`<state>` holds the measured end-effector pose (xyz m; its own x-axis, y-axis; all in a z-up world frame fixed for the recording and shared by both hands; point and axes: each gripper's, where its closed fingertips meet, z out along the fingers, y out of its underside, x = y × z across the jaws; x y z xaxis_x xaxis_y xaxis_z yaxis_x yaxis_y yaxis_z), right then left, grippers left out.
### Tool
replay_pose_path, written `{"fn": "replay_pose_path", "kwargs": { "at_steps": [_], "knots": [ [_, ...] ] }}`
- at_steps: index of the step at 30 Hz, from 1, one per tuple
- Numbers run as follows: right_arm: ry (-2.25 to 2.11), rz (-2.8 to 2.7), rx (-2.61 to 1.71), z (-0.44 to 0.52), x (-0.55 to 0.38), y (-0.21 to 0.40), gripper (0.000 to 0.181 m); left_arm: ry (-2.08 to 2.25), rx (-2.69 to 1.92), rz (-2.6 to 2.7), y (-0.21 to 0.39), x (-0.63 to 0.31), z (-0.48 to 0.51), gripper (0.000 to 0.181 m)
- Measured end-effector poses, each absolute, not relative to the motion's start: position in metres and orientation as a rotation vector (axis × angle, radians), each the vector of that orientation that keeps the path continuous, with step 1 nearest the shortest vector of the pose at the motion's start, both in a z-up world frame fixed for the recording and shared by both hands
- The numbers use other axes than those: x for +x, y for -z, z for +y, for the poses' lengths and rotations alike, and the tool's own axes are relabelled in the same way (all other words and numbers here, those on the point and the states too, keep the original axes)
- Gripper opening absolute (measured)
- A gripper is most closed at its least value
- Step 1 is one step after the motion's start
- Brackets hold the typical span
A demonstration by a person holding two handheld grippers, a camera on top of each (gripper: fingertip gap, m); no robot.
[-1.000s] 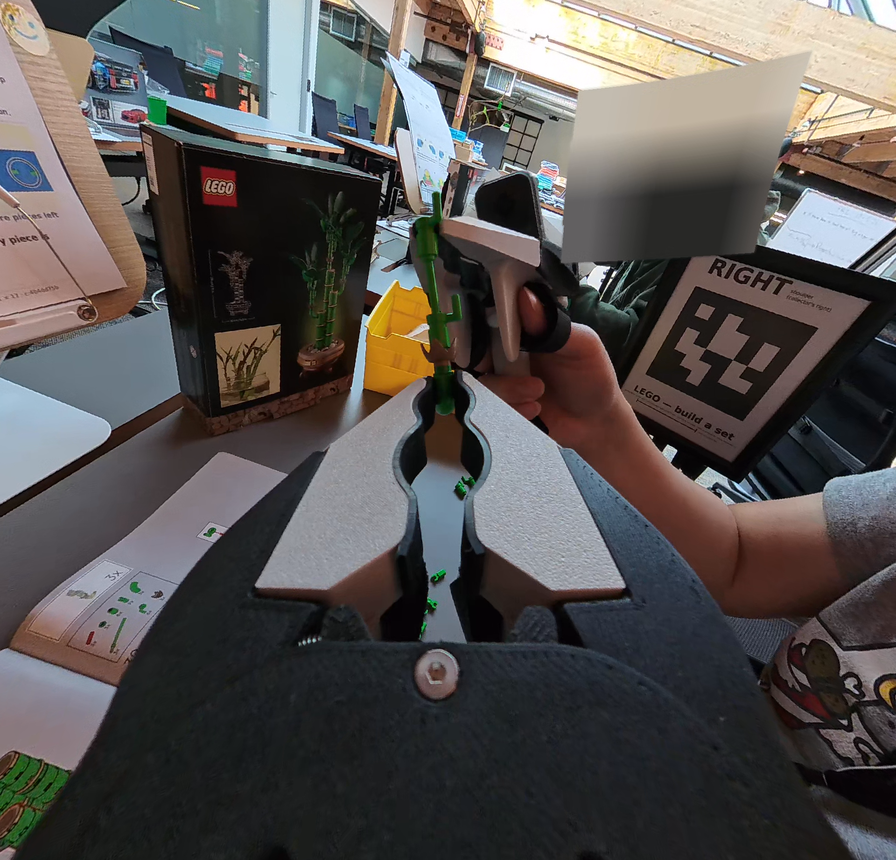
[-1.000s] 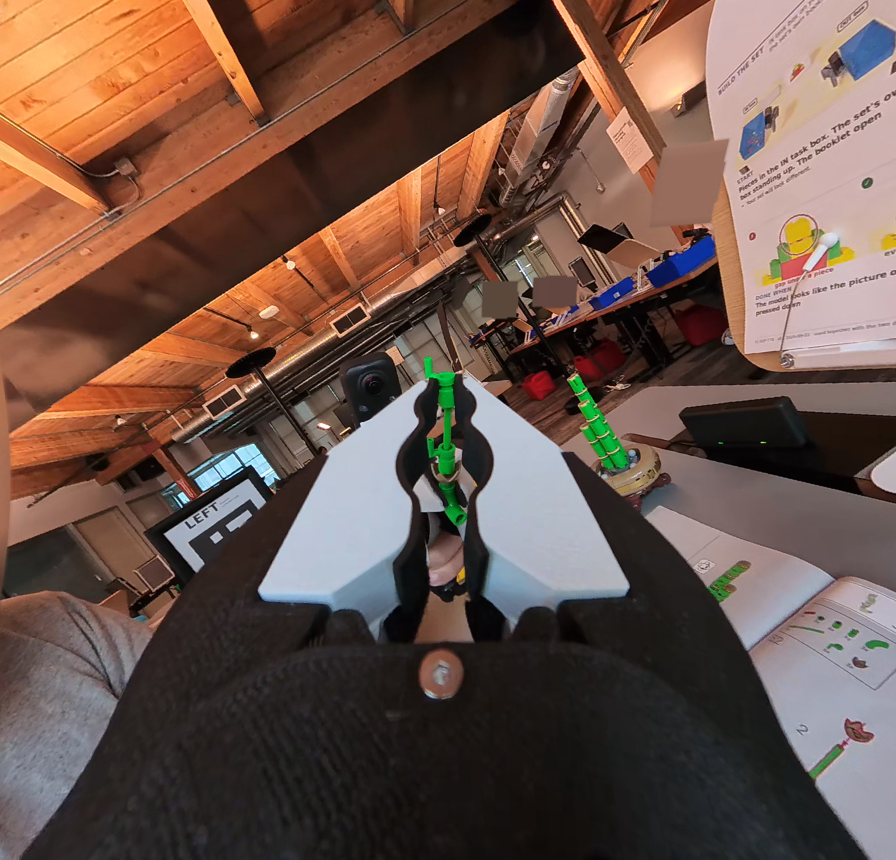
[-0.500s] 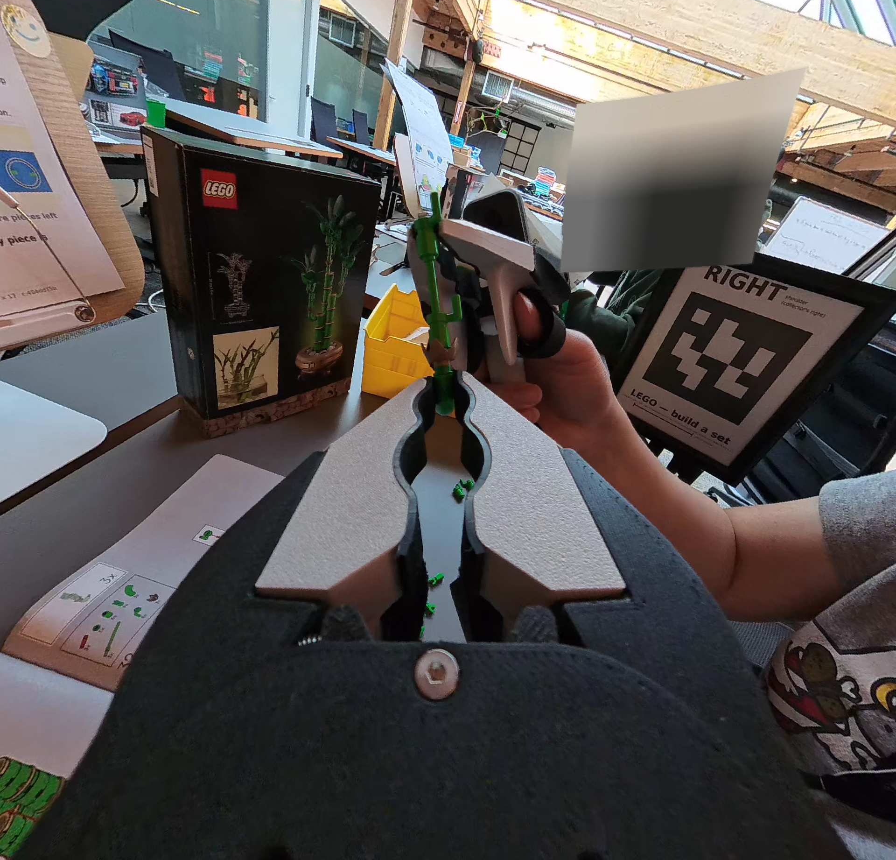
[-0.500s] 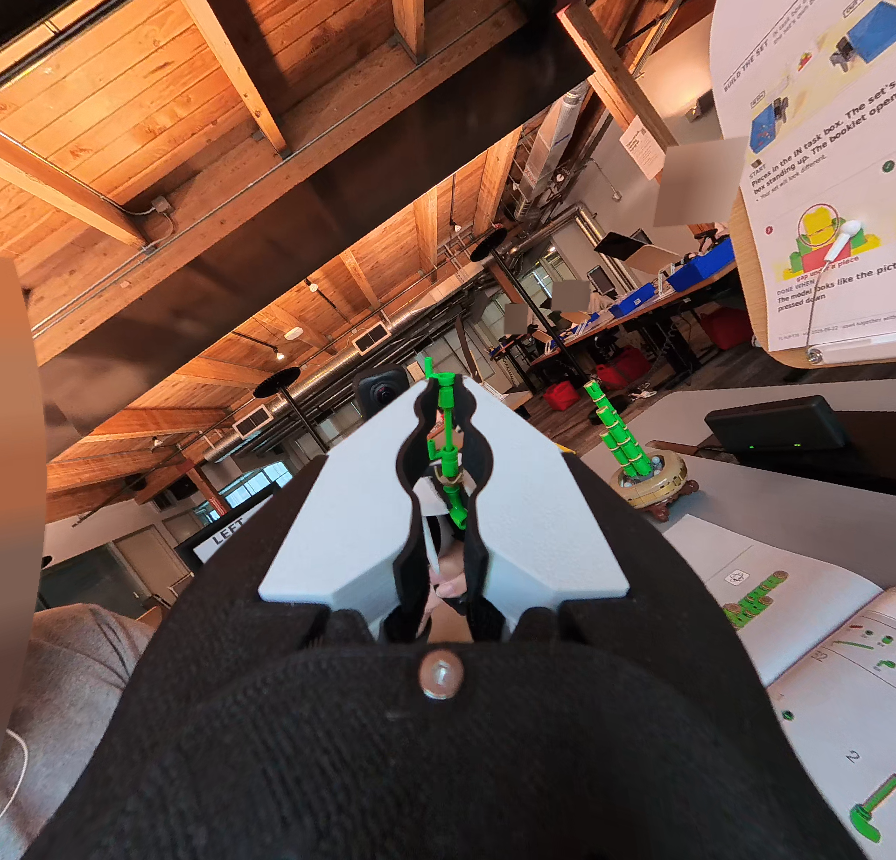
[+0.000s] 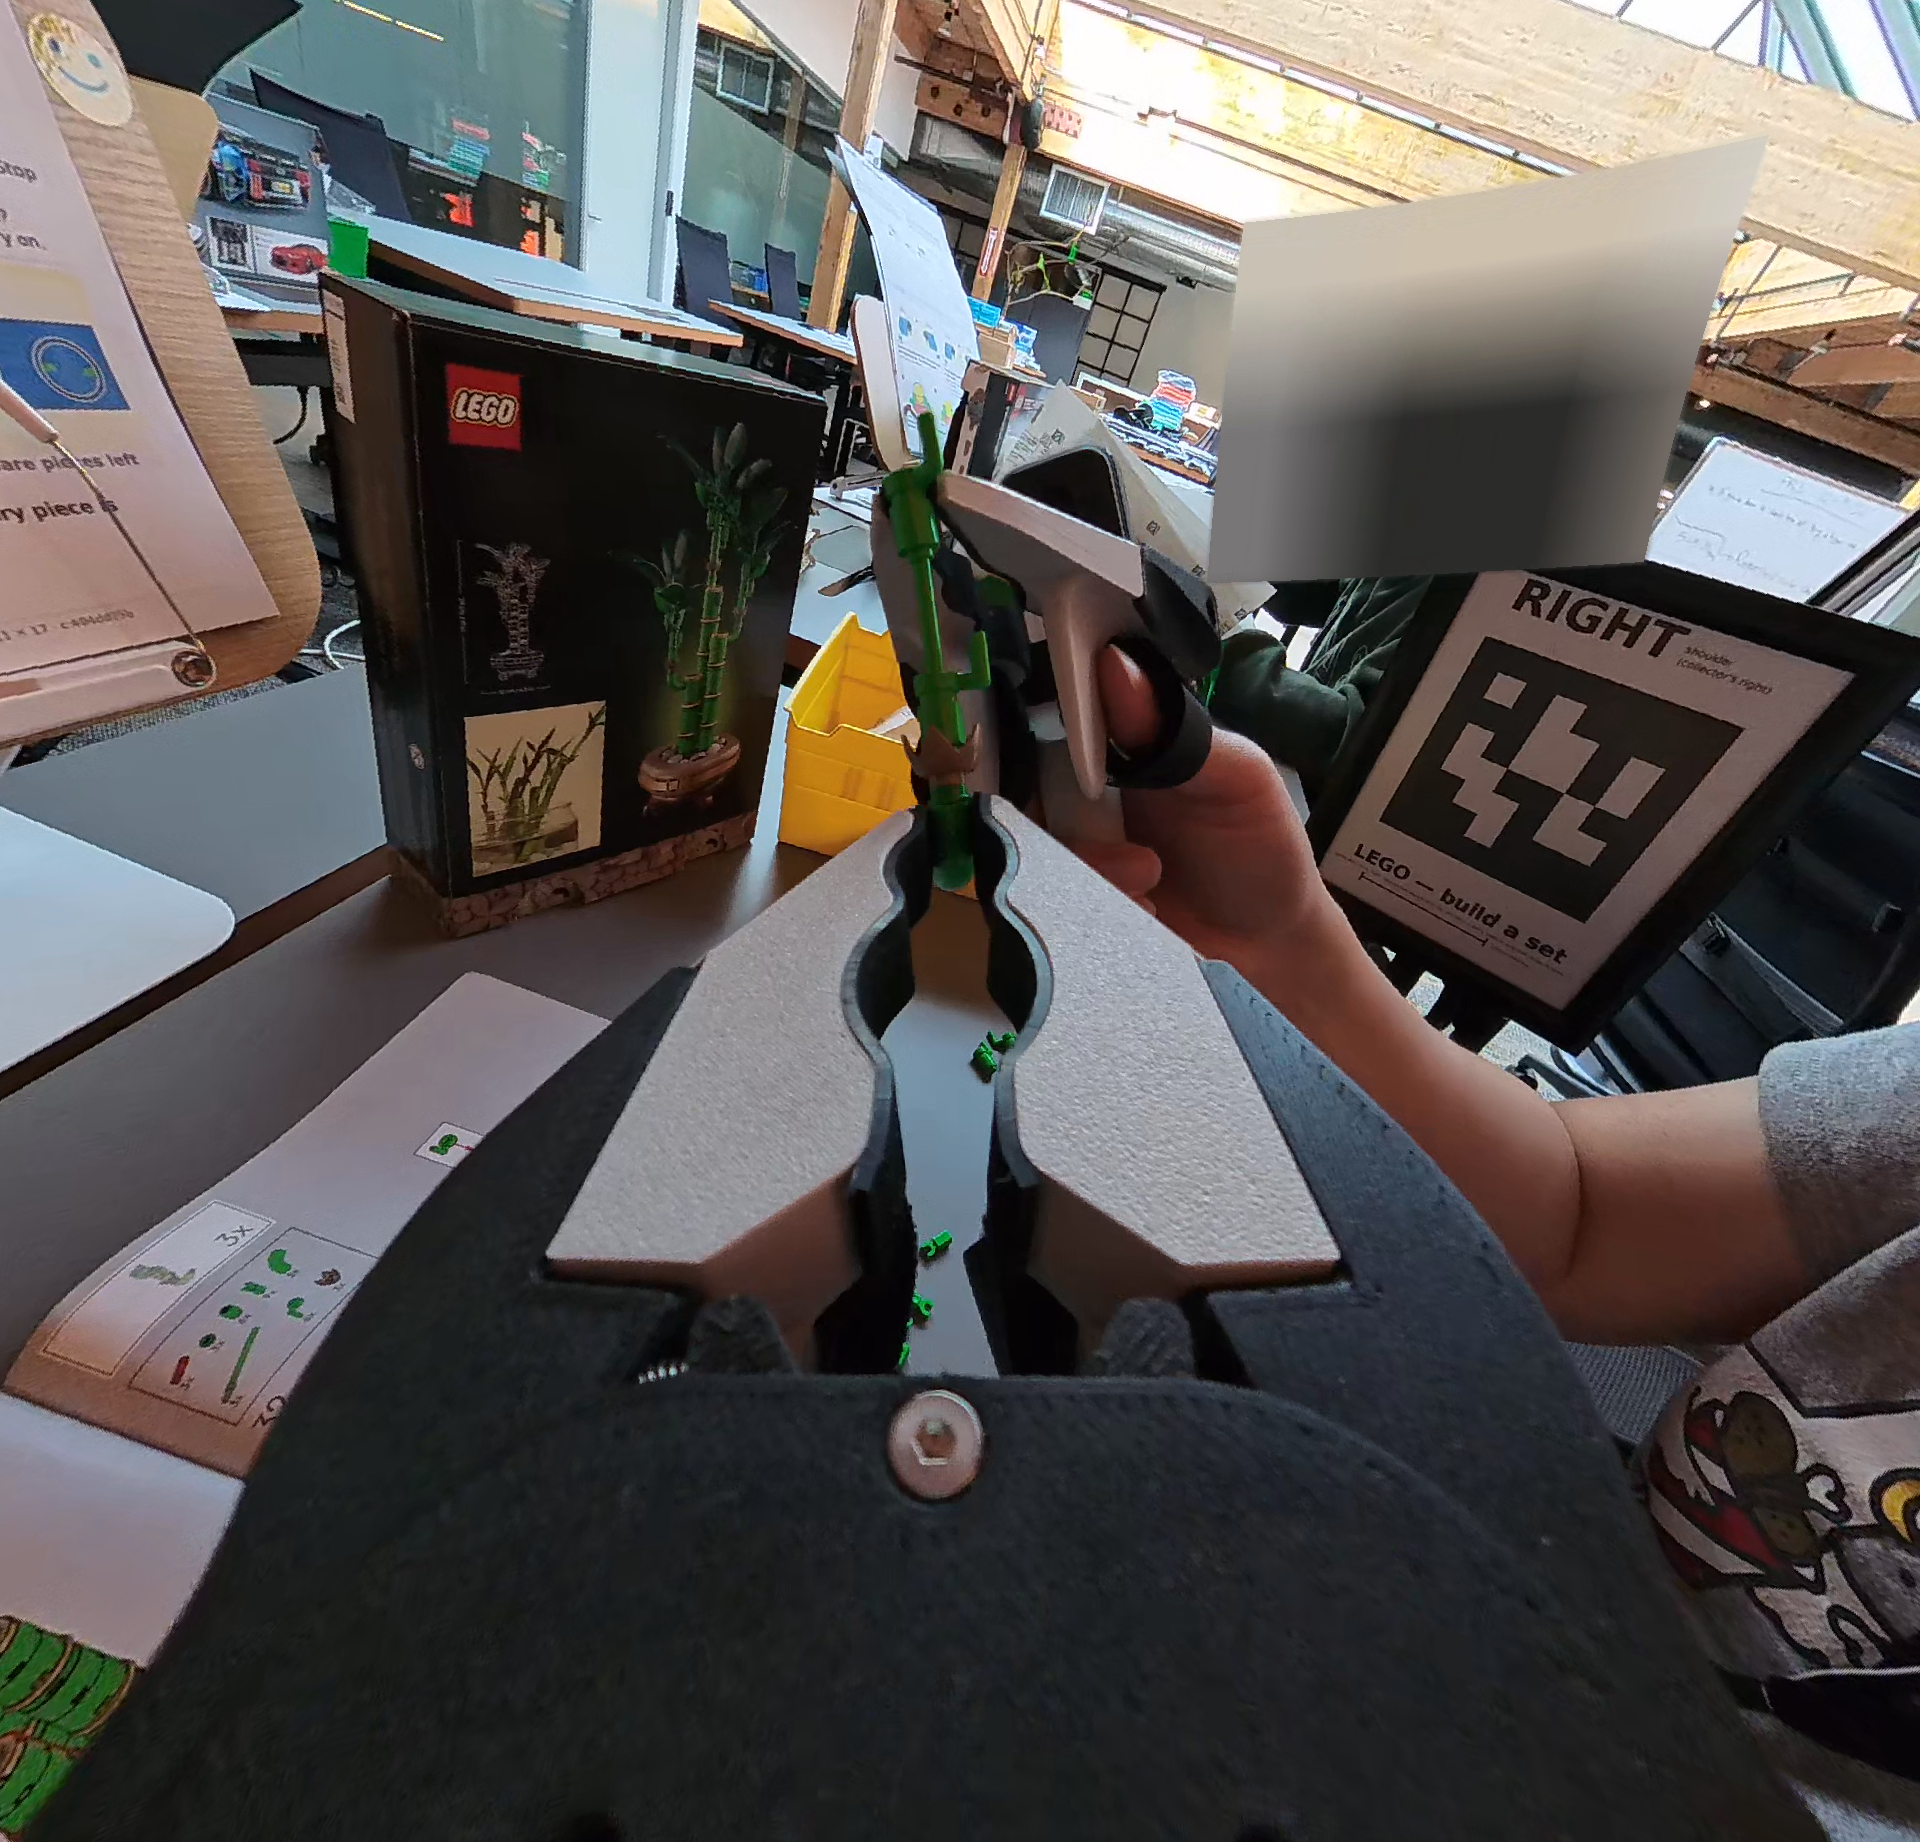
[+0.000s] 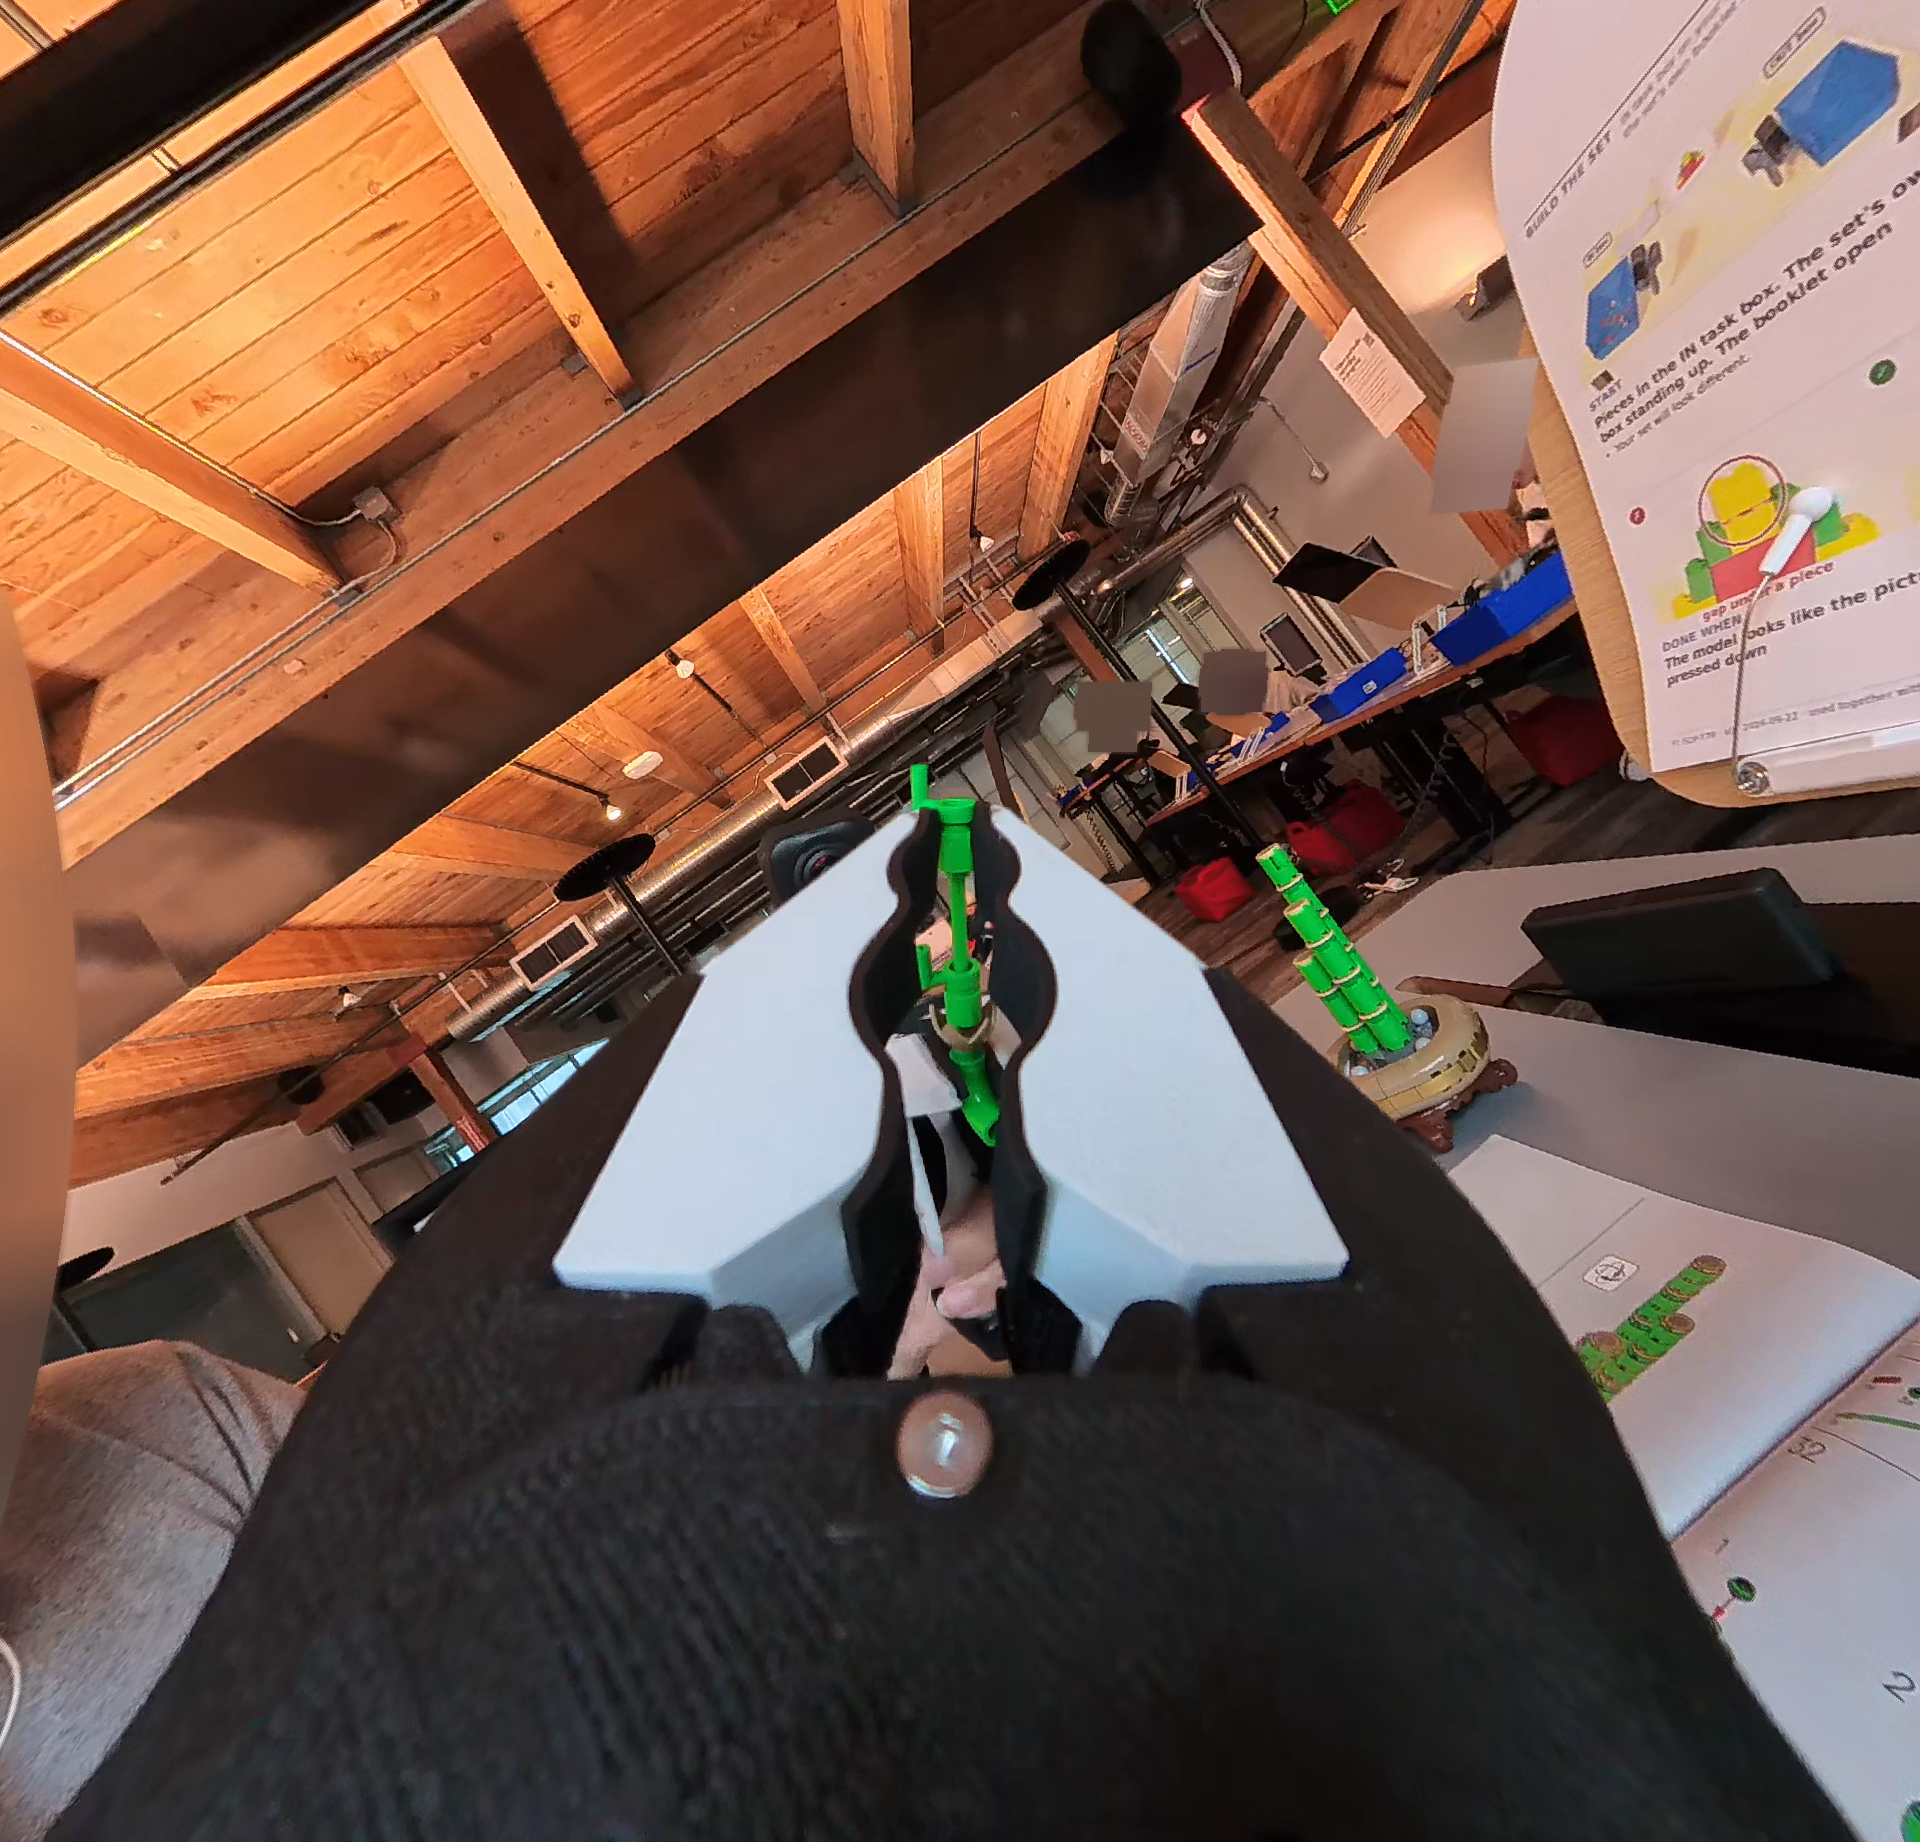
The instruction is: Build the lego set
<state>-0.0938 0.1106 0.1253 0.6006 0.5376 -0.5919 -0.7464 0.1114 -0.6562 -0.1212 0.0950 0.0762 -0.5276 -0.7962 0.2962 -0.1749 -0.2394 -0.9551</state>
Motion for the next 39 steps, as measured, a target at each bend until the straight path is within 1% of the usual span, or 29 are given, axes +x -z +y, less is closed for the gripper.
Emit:
{"fn": "replay_pose_path", "kwargs": {
  "at_steps": [10,24,29,39],
  "knots": [
    [-0.929,0.255,-1.045,0.113,-0.092,-0.124,0.005,1.834,-1.180,1.550,-0.075,-0.120,0.097,0.005],
    [-0.995,0.367,-1.025,0.130,-0.073,-0.088,0.005,1.908,-1.289,1.515,-0.044,-0.105,0.112,0.005],
    [-0.972,0.358,-1.063,0.131,-0.074,-0.086,0.005,1.889,-1.294,1.535,-0.041,-0.106,0.113,0.005],
    [-1.063,0.321,-1.195,0.130,-0.076,-0.080,0.005,1.785,-1.289,1.619,-0.036,-0.110,0.114,0.006]
  ]
}}
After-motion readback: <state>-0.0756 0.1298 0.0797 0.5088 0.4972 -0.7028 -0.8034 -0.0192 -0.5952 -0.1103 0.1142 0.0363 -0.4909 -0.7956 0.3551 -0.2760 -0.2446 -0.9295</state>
